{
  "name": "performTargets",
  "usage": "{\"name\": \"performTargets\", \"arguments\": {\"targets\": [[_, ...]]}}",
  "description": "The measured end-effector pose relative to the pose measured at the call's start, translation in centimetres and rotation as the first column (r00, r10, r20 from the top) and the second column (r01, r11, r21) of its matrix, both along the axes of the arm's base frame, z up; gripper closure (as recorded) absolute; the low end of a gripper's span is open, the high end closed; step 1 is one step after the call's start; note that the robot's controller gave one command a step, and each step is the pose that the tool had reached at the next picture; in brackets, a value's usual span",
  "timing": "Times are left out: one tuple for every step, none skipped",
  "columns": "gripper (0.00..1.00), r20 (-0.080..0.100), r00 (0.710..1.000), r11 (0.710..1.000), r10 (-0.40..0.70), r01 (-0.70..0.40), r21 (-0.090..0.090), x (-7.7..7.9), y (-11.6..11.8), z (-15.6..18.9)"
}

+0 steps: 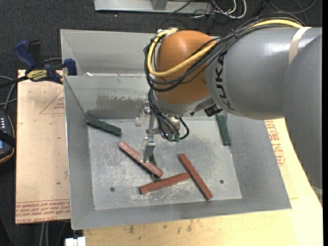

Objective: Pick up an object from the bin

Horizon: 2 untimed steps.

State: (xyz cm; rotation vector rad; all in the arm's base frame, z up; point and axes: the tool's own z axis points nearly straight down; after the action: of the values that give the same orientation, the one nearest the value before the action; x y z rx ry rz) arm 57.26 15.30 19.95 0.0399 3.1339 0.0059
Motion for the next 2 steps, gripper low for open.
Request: {"name": "performTargets", "arguments": {"targets": [[0.00,-0.003,1.000,1.000,0.026,-0.026,-0.002,0.6,-1.8,-6.1],[0.00,-0.006,0.990,0.990,0.140,-0.140,-0.003,-1.5,-1.9,-11.4]]}}
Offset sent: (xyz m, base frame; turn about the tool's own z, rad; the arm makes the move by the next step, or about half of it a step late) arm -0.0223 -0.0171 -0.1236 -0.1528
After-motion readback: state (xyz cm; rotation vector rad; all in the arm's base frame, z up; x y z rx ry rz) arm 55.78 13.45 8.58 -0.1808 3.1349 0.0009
